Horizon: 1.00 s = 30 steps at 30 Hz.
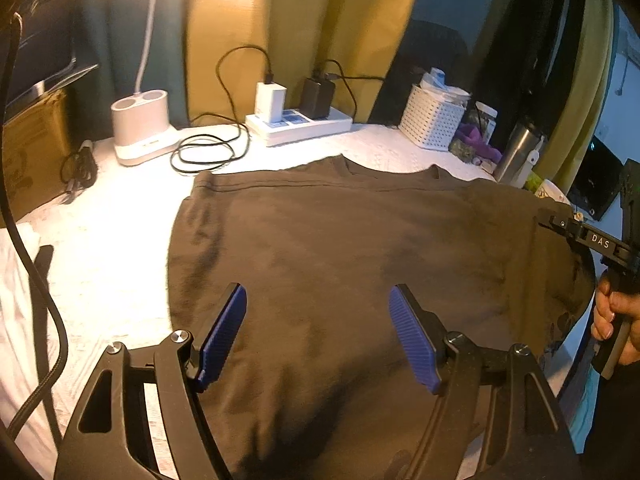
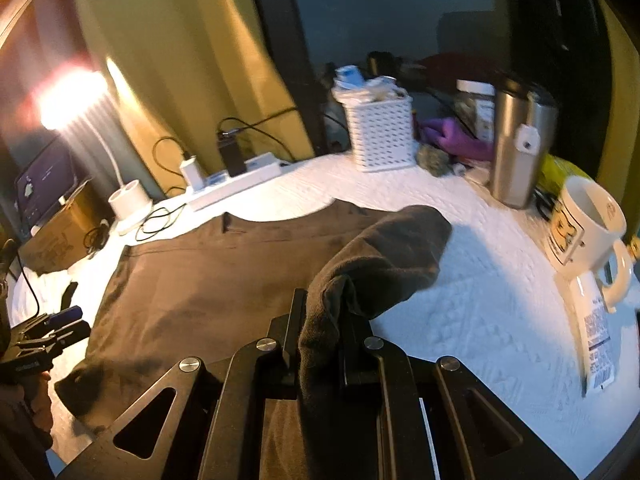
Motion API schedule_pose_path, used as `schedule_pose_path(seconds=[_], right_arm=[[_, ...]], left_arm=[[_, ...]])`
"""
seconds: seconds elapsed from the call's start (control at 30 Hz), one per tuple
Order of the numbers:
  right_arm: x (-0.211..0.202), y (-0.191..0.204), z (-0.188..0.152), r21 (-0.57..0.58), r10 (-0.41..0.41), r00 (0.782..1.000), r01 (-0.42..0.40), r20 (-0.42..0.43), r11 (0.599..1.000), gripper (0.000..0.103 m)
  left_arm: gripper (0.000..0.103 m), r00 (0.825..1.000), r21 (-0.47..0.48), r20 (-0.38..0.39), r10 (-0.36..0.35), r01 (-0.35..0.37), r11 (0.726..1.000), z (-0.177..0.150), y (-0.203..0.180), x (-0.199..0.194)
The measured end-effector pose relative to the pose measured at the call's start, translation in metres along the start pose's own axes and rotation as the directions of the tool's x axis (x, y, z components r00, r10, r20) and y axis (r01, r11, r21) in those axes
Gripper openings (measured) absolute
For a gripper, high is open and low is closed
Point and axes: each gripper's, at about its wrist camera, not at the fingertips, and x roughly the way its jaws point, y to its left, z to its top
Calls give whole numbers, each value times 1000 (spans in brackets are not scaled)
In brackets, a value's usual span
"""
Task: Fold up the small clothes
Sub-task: 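Grasp the shirt's side edge with the right tool and fold it inward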
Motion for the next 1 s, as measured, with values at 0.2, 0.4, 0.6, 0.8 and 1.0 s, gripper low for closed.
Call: schedule_pose_path(seconds=[0.2,0.4,0.6,0.8,1.0], right_arm=[[6,46,6,-66,46,999,-46,-4,997,11],[16,87,6,-115,90,996,-92,-26,989,11],[22,124,4,-157,130,990,-136,-48,978,11],[31,168,-2,-215,182,980,-196,-83,957,11],[45,218,-19,-265,233,961,-266,-148,927,11]], left_arm=[[74,1000,-46,21,17,-16,999,-7,29,-13],[74,999,-81,32,37,-35,996,-16,57,-26],[74,998,-116,46,45,-39,992,-23,80,-37],[74,997,-136,61,46,-37,990,-30,96,-46],[74,996,-160,67,52,-41,986,-39,111,-55]])
